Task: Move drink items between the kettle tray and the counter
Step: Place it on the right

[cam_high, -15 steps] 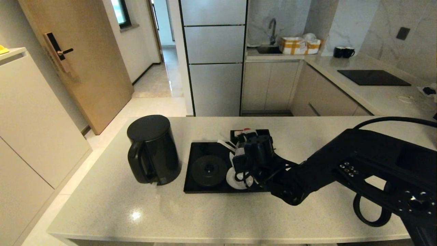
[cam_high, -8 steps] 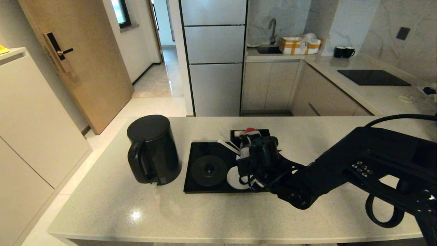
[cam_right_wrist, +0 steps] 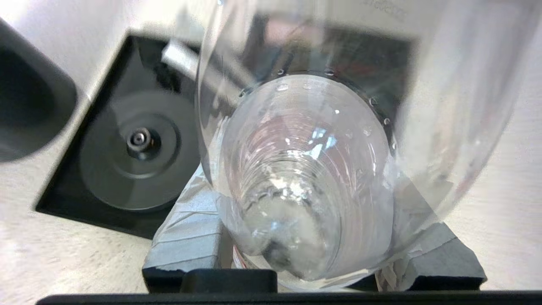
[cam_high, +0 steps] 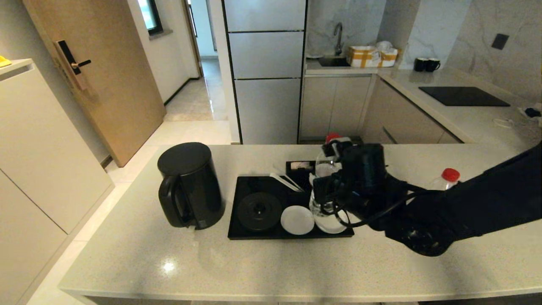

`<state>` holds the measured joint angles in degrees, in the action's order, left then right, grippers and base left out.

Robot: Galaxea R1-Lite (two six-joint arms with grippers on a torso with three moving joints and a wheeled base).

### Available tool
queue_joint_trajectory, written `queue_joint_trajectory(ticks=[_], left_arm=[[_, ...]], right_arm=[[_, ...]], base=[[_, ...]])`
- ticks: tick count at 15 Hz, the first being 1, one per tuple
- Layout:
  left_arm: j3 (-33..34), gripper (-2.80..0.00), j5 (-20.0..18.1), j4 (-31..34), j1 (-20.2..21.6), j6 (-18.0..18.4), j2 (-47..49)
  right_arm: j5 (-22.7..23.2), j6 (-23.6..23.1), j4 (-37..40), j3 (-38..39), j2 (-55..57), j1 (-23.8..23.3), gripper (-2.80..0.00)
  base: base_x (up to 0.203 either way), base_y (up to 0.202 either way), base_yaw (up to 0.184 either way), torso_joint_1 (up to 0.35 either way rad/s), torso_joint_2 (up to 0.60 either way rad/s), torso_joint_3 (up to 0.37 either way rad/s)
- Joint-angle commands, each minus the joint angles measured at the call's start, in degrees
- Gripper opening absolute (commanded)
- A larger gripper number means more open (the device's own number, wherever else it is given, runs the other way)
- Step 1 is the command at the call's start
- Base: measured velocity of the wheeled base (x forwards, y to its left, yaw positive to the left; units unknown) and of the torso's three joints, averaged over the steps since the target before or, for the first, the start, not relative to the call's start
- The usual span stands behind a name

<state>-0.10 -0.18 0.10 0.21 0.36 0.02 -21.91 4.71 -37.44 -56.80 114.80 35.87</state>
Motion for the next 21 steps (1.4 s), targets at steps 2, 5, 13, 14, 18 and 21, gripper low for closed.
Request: queue_joint_trajectory(ticks=[2,5,13,14,18,21], left_arm=[[0.01,0.00,0.01,-0.01,0.06,-0.01,-0.02],[0.01,0.00,0.01,-0.07,0.06,-0.10,-0.02],[0.10,0.00,0.01,-0.36,0.06,-0.45,-0.02],[0.10,0.00,0.01,-0.36,0.06,-0.45,-0.02],[0.10,0.00,0.01,-0.36,0.06,-0.53,-0.02],[0.10,0.00,0.01,-0.36,0.06,-0.53,-0.02]], right_arm=[[-0.29,0.04,4.47,2.07,-13.22,-5.02,-2.80],[0.46,0.01,11.06,3.67,-22.39,-18.92,-2.80],[10.20,0.99,19.26,-0.60,-22.77,-60.52,-2.80],[10.62,1.93,19.36,-0.63,-20.25,-63.71,-2.80],[10.55,3.50,15.21,2.34,-10.99,-66.80,-2.80],[10.40,2.46,2.21,6.64,-4.44,-66.42,-2.80]], base=[[0.000,0.000,0.000,0.000,0.00,0.000],[0.000,0.000,0.000,0.000,0.00,0.000],[0.000,0.000,0.000,0.000,0.00,0.000],[0.000,0.000,0.000,0.000,0.00,0.000],[0.000,0.000,0.000,0.000,0.00,0.000],[0.000,0.000,0.000,0.000,0.00,0.000]])
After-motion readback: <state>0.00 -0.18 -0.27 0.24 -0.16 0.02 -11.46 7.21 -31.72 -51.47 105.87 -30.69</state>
